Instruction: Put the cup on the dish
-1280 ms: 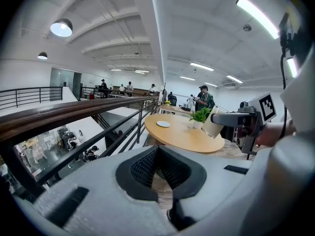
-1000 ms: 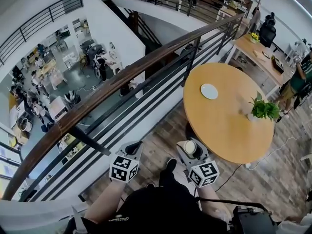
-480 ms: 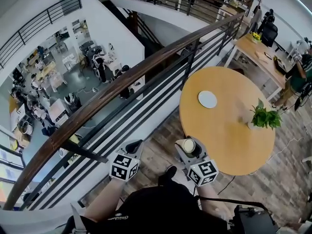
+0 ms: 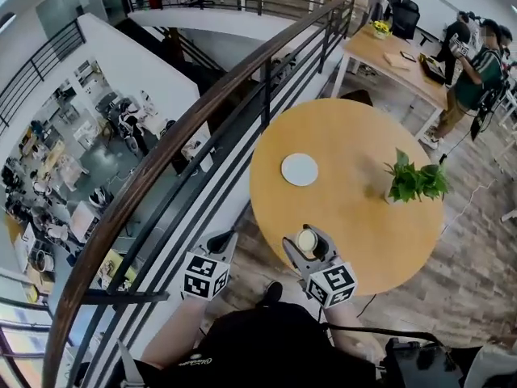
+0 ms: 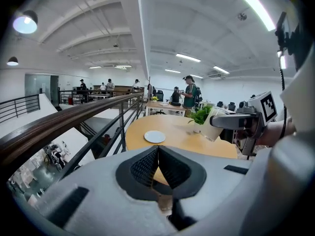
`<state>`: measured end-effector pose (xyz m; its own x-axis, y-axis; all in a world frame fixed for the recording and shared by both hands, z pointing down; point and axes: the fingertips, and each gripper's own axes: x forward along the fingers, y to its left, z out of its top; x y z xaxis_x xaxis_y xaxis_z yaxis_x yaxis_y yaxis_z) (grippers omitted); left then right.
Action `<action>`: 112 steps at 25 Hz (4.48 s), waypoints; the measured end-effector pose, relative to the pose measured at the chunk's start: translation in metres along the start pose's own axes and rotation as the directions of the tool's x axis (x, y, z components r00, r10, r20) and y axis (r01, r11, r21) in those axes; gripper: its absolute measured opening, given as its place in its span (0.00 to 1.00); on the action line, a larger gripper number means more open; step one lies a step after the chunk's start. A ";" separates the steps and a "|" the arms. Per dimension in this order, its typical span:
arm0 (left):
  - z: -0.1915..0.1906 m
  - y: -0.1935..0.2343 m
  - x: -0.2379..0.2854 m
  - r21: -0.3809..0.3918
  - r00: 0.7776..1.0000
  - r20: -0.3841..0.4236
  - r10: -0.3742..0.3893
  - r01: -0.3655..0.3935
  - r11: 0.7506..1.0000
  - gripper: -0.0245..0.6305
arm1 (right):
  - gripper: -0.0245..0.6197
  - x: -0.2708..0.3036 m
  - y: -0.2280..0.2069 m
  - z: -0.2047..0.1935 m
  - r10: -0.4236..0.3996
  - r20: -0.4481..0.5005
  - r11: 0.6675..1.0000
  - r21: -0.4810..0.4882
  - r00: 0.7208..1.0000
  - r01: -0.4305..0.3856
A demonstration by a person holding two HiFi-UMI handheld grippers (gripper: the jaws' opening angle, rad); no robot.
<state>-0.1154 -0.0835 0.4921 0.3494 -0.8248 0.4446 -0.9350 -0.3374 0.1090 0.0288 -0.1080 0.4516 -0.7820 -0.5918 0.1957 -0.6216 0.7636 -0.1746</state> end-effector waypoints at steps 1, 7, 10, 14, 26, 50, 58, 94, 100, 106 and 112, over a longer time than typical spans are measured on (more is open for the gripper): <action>0.007 -0.005 0.014 0.012 1.000 -0.006 -0.017 0.017 1.000 0.05 | 0.43 -0.003 -0.014 0.001 -0.019 0.002 1.000 0.008 1.000 0.019; 0.040 -0.033 0.076 0.086 0.994 -0.023 -0.108 0.110 0.990 0.05 | 0.43 -0.017 -0.081 0.008 -0.129 0.022 0.991 0.039 0.991 0.128; 0.046 -0.040 0.092 0.098 0.991 -0.039 -0.131 0.135 0.986 0.05 | 0.43 -0.020 -0.096 0.013 -0.157 0.031 0.987 0.052 0.987 0.155; 0.055 -0.042 0.109 0.107 0.986 -0.040 -0.162 0.166 0.980 0.05 | 0.43 -0.017 -0.104 0.012 -0.177 0.025 0.983 0.059 0.984 0.175; 0.092 -0.019 0.144 0.180 0.967 -0.013 -0.256 0.254 0.950 0.05 | 0.43 0.002 -0.111 0.034 -0.307 0.052 0.951 0.053 0.950 0.305; 0.044 0.035 0.175 0.145 0.947 -0.163 -0.278 0.302 0.942 0.05 | 0.43 0.086 -0.109 -0.002 -0.273 -0.102 0.960 0.042 0.957 0.278; 0.017 0.031 0.191 0.102 0.928 -0.217 -0.301 0.329 0.939 0.05 | 0.43 0.095 -0.119 -0.040 -0.264 -0.183 0.959 0.052 0.947 0.278; -0.020 0.041 0.225 0.040 0.909 -0.290 -0.301 0.326 0.945 0.05 | 0.43 0.225 -0.249 -0.077 -0.301 -0.258 0.953 -0.063 0.918 0.295; -0.024 0.046 0.220 0.032 0.902 -0.309 -0.300 0.325 0.945 0.05 | 0.43 0.256 -0.272 -0.092 -0.318 -0.308 0.948 -0.101 0.896 0.302; -0.030 0.052 0.218 0.028 0.898 -0.319 -0.303 0.328 0.944 0.05 | 0.43 0.268 -0.282 -0.103 -0.336 -0.336 0.942 -0.102 0.880 0.321; -0.033 0.049 0.218 0.028 0.895 -0.323 -0.307 0.333 0.942 0.05 | 0.43 0.271 -0.291 -0.106 -0.344 -0.343 0.939 -0.106 0.874 0.328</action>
<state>-0.0867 -0.2648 0.6233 0.5804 -0.4884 0.6516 -0.7631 -0.6056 0.2258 0.0024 -0.4629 0.6580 -0.4538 -0.6915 0.5620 -0.8351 0.5501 0.0025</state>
